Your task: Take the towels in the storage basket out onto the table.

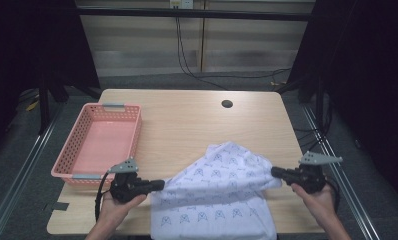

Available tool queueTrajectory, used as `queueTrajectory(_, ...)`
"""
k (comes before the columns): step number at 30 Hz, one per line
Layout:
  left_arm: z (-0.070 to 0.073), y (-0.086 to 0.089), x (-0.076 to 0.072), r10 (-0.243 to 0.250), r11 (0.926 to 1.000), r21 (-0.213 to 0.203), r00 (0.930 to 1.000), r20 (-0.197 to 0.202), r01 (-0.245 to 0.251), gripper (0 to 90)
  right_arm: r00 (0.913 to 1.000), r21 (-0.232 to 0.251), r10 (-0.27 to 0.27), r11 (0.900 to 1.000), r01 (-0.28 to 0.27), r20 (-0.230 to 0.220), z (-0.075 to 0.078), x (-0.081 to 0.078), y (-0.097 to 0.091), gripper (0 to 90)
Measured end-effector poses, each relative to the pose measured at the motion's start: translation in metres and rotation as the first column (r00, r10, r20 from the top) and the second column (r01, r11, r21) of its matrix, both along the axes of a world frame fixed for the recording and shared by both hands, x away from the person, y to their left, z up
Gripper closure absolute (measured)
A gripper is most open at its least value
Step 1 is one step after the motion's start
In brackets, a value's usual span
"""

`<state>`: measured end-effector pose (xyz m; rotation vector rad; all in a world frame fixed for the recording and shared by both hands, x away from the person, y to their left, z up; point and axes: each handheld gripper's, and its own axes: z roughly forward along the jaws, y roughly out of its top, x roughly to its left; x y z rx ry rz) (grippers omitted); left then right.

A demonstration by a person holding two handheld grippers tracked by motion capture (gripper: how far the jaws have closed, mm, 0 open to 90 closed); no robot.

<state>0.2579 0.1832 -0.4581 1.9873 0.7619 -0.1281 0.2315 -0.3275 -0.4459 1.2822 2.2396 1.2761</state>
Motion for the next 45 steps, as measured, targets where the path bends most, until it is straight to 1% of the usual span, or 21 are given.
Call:
queueTrajectory(2,-0.004,0.001,-0.008,-0.030,0.9995,0.011,0.9993,-0.022,0.031,86.2,0.9995,0.008,0.010,0.9999,-0.010,-0.029,-0.009,-0.013,-0.001,85.4)
queueTrajectory(4,-0.004,0.002,-0.012,-0.051,0.9987,0.009,0.9984,-0.027,0.051,82.8,0.9977,-0.016,0.025,0.9995,-0.026,-0.062,-0.018,-0.025,0.000,84.0)
queueTrajectory(6,-0.001,0.003,-0.009,-0.039,0.9992,-0.010,0.9991,-0.016,0.039,69.9,0.9961,-0.029,0.029,0.9991,-0.032,-0.083,-0.021,-0.032,0.001,77.4)
queueTrajectory(8,0.004,-0.001,0.001,-0.014,0.9997,-0.018,0.9999,-0.002,0.014,65.2,0.9974,-0.030,0.022,0.9993,-0.024,-0.069,-0.019,-0.030,0.001,67.3)
queueTrajectory(10,0.006,-0.010,0.014,-0.016,0.9990,-0.042,0.9998,0.009,0.016,63.7,0.9990,-0.003,0.015,0.9999,-0.015,-0.042,-0.013,-0.023,-0.001,62.8)
queueTrajectory(12,0.002,-0.024,0.031,-0.007,0.9989,-0.047,1.0000,-0.001,0.007,64.1,0.9998,-0.009,-0.002,1.0000,0.002,-0.018,-0.006,-0.011,0.000,61.3)
queueTrajectory(14,-0.003,-0.039,0.048,0.000,0.9998,-0.018,1.0000,0.003,0.001,65.7,1.0000,-0.023,-0.009,0.9997,0.009,-0.001,-0.003,0.005,0.003,60.4)
queueTrajectory(16,-0.009,-0.054,0.064,0.004,0.9999,-0.014,0.9998,-0.020,-0.004,66.8,0.9999,-0.045,-0.016,0.9989,0.016,0.005,-0.004,0.022,0.008,59.9)
queueTrajectory(19,-0.018,-0.077,0.080,-0.027,0.9996,0.009,0.9993,-0.026,0.027,62.1,0.9996,-0.058,-0.018,0.9982,0.017,-0.021,-0.014,0.049,0.014,56.4)
queueTrajectory(21,-0.023,-0.091,0.083,-0.046,0.9983,0.033,0.9981,-0.040,0.048,57.1,0.9989,-0.056,-0.009,0.9984,0.007,-0.046,-0.022,0.063,0.020,53.7)
queueTrajectory(24,-0.031,-0.106,0.077,-0.114,0.9862,0.117,0.9927,-0.040,0.118,57.1,0.9970,-0.061,0.025,0.9977,-0.030,-0.073,-0.029,0.071,0.034,49.6)
queueTrajectory(25,-0.034,-0.105,0.075,-0.115,0.9843,0.131,0.9926,-0.041,0.119,57.1,0.9964,-0.072,0.036,0.9965,-0.042,-0.077,-0.032,0.071,0.039,47.5)
queueTrajectory(27,-0.039,-0.104,0.073,-0.109,0.9822,0.150,0.9935,-0.031,0.113,67.1,0.9951,-0.079,0.040,0.9958,-0.047,-0.090,-0.038,0.071,0.042,46.2)
queueTrajectory(28,-0.040,-0.102,0.072,-0.115,0.9815,0.150,0.9928,-0.033,0.119,72.7,0.9936,-0.086,0.035,0.9953,-0.045,-0.108,-0.043,0.071,0.043,47.3)
queueTrajectory(30,-0.041,-0.099,0.068,-0.121,0.9810,0.148,0.9920,-0.036,0.125,77.3,0.9887,-0.118,0.067,0.9896,-0.083,-0.134,-0.050,0.067,0.047,66.8)
queueTrajectory(32,-0.041,-0.098,0.061,-0.139,0.9798,0.140,0.9895,-0.040,0.143,78.5,0.9849,-0.118,0.084,0.9878,-0.102,-0.151,-0.051,0.059,0.048,77.7)
queueTrajectory(34,-0.041,-0.095,0.052,-0.152,0.9777,0.136,0.9863,-0.065,0.159,78.7,0.9822,-0.105,0.088,0.9888,-0.106,-0.166,-0.051,0.050,0.047,80.6)
queueTrajectory(39,-0.039,-0.089,0.020,-0.198,0.9691,0.133,0.9766,-0.085,0.208,78.5,0.9726,-0.101,0.135,0.9826,-0.156,-0.189,-0.049,0.015,0.048,82.3)
queueTrajectory(42,-0.036,-0.083,0.000,-0.241,0.9602,0.115,0.9631,-0.119,0.255,77.2,0.9640,-0.104,0.170,0.9755,-0.194,-0.205,-0.047,-0.005,0.050,82.2)
queueTrajectory(44,-0.034,-0.079,-0.007,-0.261,0.9568,0.097,0.9568,-0.128,0.274,73.6,0.9574,-0.106,0.192,0.9702,-0.218,-0.216,-0.045,-0.016,0.053,80.4)
queueTrajectory(45,-0.032,-0.077,-0.006,-0.257,0.9593,0.085,0.9577,-0.129,0.269,68.8,0.9561,-0.113,0.202,0.9667,-0.229,-0.212,-0.044,-0.020,0.054,76.7)
